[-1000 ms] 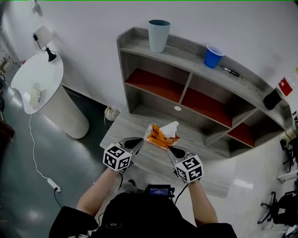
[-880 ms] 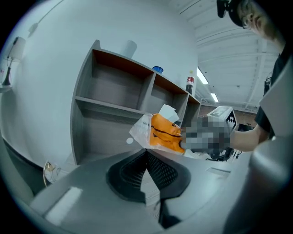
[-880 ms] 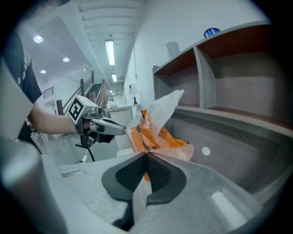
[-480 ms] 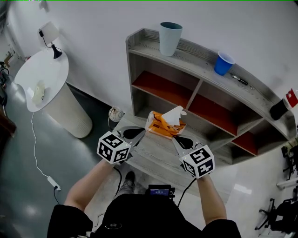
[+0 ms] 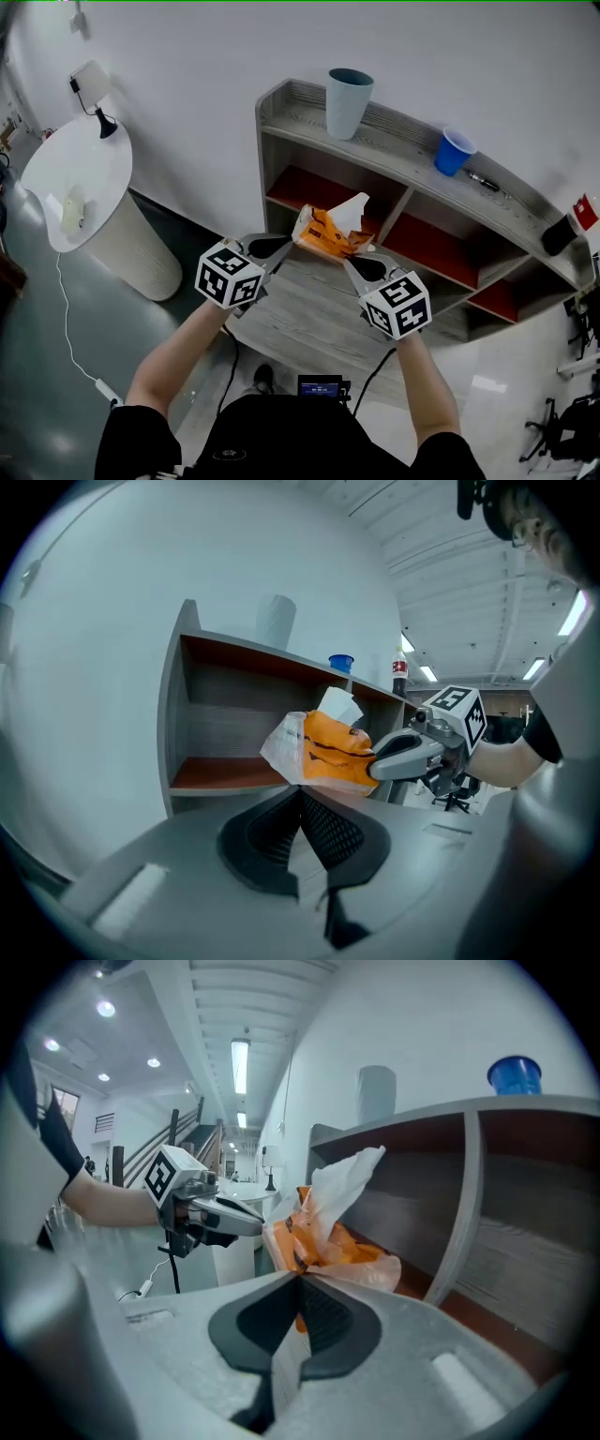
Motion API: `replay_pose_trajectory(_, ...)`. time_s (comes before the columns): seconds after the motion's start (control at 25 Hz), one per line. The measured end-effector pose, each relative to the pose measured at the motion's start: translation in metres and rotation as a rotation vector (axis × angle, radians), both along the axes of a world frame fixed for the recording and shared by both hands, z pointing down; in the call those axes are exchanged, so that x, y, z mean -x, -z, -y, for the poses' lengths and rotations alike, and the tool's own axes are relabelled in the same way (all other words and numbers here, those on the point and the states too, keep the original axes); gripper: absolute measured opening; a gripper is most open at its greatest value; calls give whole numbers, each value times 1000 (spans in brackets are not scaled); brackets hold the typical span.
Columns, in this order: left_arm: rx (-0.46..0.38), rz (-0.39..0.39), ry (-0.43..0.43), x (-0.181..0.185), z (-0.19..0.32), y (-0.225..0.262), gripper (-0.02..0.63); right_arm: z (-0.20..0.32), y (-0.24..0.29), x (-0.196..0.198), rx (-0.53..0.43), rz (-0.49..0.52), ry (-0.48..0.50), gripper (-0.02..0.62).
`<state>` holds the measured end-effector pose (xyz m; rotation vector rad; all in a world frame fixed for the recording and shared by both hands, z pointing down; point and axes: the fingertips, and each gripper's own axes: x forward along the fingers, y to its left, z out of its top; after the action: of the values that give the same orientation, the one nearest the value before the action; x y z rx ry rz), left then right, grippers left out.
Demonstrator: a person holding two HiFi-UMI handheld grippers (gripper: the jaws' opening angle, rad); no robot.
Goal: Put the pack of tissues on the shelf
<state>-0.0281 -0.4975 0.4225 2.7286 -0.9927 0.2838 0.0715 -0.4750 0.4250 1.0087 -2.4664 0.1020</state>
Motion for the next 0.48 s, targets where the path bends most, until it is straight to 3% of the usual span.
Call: replay_pose_trajectory(0.48, 2, -2, -37, 0, 69, 3, 2, 65, 5, 0, 9, 19, -124, 6)
